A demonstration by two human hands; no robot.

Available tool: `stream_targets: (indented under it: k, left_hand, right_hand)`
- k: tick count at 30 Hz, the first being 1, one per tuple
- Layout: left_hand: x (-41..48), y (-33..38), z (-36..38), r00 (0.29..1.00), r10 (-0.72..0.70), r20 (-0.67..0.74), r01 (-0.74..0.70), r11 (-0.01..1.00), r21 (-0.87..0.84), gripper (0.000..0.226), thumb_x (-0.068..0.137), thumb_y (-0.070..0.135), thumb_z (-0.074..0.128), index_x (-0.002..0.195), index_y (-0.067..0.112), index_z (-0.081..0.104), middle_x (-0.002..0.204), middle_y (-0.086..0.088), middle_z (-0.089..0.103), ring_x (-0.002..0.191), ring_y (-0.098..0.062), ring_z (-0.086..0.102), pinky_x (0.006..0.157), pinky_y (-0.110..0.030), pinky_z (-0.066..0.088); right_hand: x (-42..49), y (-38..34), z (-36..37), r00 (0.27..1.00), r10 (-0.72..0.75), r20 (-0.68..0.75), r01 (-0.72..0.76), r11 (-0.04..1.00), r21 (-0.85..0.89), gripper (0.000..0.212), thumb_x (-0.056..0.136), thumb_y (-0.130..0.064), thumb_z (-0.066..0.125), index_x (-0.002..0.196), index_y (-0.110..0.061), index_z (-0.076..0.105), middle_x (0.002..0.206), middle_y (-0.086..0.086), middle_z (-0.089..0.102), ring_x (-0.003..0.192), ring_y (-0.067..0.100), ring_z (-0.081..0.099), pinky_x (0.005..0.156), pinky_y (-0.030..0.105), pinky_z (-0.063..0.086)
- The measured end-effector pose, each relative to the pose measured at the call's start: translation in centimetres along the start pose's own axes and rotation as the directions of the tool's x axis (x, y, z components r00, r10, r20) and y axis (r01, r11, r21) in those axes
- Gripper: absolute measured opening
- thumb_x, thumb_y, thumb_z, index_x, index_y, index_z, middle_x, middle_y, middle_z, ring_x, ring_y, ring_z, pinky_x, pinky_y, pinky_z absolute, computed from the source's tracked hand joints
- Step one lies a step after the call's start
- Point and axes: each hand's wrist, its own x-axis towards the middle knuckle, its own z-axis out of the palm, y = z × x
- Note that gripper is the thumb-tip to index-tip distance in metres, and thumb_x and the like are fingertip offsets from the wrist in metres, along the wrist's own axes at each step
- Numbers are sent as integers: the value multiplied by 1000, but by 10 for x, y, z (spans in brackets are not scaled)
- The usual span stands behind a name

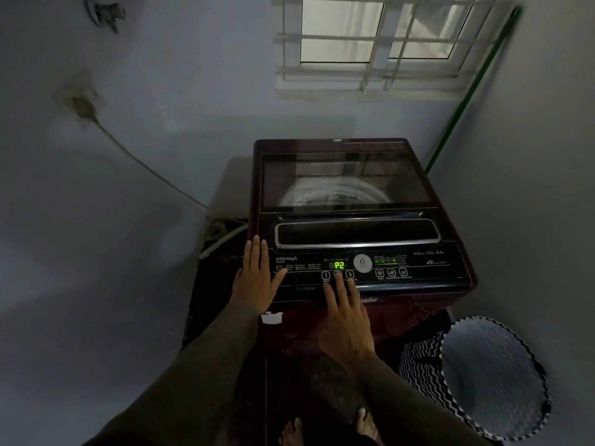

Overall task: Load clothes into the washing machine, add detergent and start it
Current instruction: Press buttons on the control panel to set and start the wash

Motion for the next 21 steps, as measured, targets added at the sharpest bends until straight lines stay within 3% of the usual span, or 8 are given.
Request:
stream_targets:
  k: [3, 9, 21]
  left_hand:
    - [0, -1, 1, 1000, 4, -1, -4, 1000, -4, 88, 91, 67, 16, 153, 14, -18, 159, -1, -30, 146, -18, -27, 118, -50, 29]
    - [1, -2, 1, 1000, 4, 1, -4, 1000, 10, 96, 81, 74, 1, 153, 14, -18, 160, -3, -28, 147, -19, -26, 116, -49, 33]
    - [2, -3, 2, 1000, 9, -9, -9, 1000, -23, 96, 80, 74, 3, 153, 15, -17, 160, -1, -28, 147, -18, -25, 114, -51, 34]
  right_hand:
    - [0, 0, -3, 1000, -3, -2, 3, 1000, 4, 95, 76, -28, 59, 155, -21, 7, 164, 8, -10, 150, 32, -11, 118, 49, 25]
    - [-3, -1, 0, 1000, 13, -28, -12, 999, 53, 96, 75, -25, 57, 155, -22, 6, 164, 8, -9, 150, 30, -13, 118, 48, 24]
    - [-2, 0, 3, 1000, 4, -26, -3, 999, 36, 100, 72, -25, 62, 156, -21, 7, 164, 8, -10, 150, 32, -12, 117, 48, 26]
